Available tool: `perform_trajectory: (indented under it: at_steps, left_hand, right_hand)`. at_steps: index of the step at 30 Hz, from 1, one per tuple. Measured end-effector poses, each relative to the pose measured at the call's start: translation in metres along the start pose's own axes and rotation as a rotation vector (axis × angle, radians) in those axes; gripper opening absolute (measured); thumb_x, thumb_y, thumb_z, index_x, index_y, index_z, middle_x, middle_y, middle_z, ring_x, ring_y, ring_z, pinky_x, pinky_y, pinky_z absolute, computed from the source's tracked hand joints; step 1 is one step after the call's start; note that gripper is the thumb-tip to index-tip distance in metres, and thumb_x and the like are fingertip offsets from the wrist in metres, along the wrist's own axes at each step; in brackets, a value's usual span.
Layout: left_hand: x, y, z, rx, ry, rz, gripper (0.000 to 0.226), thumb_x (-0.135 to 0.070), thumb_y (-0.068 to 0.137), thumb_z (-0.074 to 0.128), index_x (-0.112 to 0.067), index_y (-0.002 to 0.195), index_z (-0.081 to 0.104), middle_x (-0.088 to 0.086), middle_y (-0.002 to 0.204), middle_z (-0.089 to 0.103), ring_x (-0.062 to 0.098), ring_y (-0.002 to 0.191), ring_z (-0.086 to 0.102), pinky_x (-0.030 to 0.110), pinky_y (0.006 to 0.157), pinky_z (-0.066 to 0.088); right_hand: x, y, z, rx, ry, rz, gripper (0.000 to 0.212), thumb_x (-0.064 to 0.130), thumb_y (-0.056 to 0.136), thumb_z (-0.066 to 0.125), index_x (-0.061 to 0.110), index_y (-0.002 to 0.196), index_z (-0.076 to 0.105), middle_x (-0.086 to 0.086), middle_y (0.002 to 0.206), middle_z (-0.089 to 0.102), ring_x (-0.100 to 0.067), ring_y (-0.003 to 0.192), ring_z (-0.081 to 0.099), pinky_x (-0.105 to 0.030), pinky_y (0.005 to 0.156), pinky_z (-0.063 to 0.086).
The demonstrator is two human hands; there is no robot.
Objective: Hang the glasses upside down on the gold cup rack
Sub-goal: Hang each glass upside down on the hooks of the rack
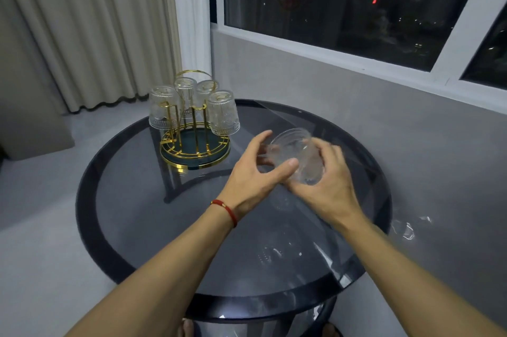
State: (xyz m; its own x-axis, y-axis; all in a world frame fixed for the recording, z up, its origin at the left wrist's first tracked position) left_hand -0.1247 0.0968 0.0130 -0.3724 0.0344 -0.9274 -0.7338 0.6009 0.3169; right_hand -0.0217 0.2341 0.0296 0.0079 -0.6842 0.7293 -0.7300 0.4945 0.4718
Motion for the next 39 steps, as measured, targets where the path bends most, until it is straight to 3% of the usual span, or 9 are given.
perform_trajectory:
  at_steps: [5,8,10,13,16,19,24,34,39]
  left_hand:
    - [0.002,-0.005,-0.056,-0.235,0.039,-0.01,0.079,-0.057,0.07,0.082,-0.033,0.139,0.053,-0.007,0.117,0.068,0.001,0.107,0.064,0.026,0.094,0.052]
    - [0.017,-0.006,-0.088,-0.314,-0.043,-0.054,0.071,-0.053,0.071,0.083,-0.028,0.134,0.06,-0.007,0.123,0.068,0.001,0.109,0.063,0.023,0.094,0.052]
    - [0.029,-0.005,-0.099,-0.335,-0.125,-0.092,0.072,-0.053,0.069,0.084,-0.026,0.131,0.061,-0.004,0.123,0.069,0.004,0.111,0.065,0.028,0.097,0.053]
    - [0.048,-0.004,-0.111,-0.35,-0.291,-0.177,0.068,-0.047,0.07,0.083,-0.025,0.128,0.056,0.0,0.116,0.072,0.009,0.106,0.07,0.035,0.091,0.057]
    - [0.067,-0.003,-0.128,-0.394,-0.387,-0.187,0.048,-0.051,0.089,0.064,-0.021,0.126,0.057,0.003,0.12,0.071,0.019,0.112,0.068,0.042,0.093,0.057]
    - [0.083,-0.007,-0.156,-0.461,0.27,-0.14,0.034,-0.039,0.101,0.051,-0.025,0.13,0.06,0.0,0.135,0.061,0.023,0.134,0.049,0.04,0.107,0.043]
    - [0.13,-0.001,-0.13,-0.113,0.904,-0.19,0.076,-0.05,0.094,0.052,-0.032,0.16,0.018,-0.003,0.172,0.005,0.02,0.156,-0.007,0.054,0.125,0.002]
    - [0.132,0.0,-0.128,-0.178,0.966,-0.135,0.075,-0.047,0.095,0.048,-0.022,0.159,0.02,0.004,0.169,0.017,0.025,0.156,0.002,0.059,0.123,0.007]
    - [0.133,0.002,-0.128,-0.206,0.952,-0.118,0.073,-0.045,0.091,0.049,-0.019,0.157,0.029,0.006,0.165,0.028,0.027,0.155,0.011,0.062,0.121,0.016]
  right_hand:
    - [0.022,0.002,0.06,0.228,0.061,-0.011,0.09,0.049,0.067,0.093,0.034,0.146,0.052,0.01,0.136,0.052,-0.003,0.125,0.054,-0.024,0.103,0.047]
    - [0.011,0.001,0.102,0.383,0.353,0.21,0.082,0.078,0.078,0.066,0.038,0.148,0.047,0.009,0.151,0.053,-0.01,0.135,0.055,-0.036,0.105,0.051]
    - [0.005,-0.004,0.127,0.434,0.675,0.399,0.065,0.065,0.09,0.06,0.027,0.143,0.054,-0.007,0.147,0.062,-0.03,0.12,0.07,-0.049,0.092,0.061]
    - [0.013,0.003,0.139,0.364,0.839,0.458,0.058,0.044,0.088,0.069,0.014,0.136,0.057,-0.019,0.14,0.064,-0.035,0.113,0.073,-0.045,0.081,0.063]
    - [0.038,0.029,0.127,0.219,0.6,0.282,0.056,0.045,0.087,0.08,0.024,0.133,0.056,-0.009,0.139,0.063,-0.027,0.122,0.067,-0.043,0.085,0.063]
    - [0.081,0.056,0.11,0.098,0.269,0.069,0.058,0.046,0.085,0.08,0.032,0.134,0.053,0.01,0.134,0.063,-0.016,0.124,0.061,-0.045,0.102,0.054]
    - [0.156,0.097,0.135,0.166,0.067,-0.125,0.07,0.047,0.086,0.078,0.032,0.148,0.048,0.002,0.147,0.054,-0.015,0.135,0.05,-0.041,0.112,0.044]
    - [0.194,0.149,0.224,0.263,-0.275,-0.245,0.082,0.038,0.085,0.078,0.029,0.156,0.038,-0.01,0.132,0.057,-0.029,0.129,0.048,-0.046,0.107,0.043]
    - [0.177,0.15,0.251,0.27,-0.285,-0.224,0.076,0.04,0.083,0.08,0.019,0.149,0.046,-0.008,0.144,0.058,-0.03,0.136,0.047,-0.047,0.11,0.042]
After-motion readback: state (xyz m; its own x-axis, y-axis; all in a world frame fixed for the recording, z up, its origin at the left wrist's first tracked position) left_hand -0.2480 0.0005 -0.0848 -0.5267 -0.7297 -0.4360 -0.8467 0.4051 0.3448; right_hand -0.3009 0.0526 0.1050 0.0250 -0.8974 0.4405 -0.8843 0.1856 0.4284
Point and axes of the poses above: each hand's wrist, its own y-axis towards the middle knuckle, its own z-axis out of the palm, x = y × z, the point moved 10 cm from there along y, towards the middle knuckle
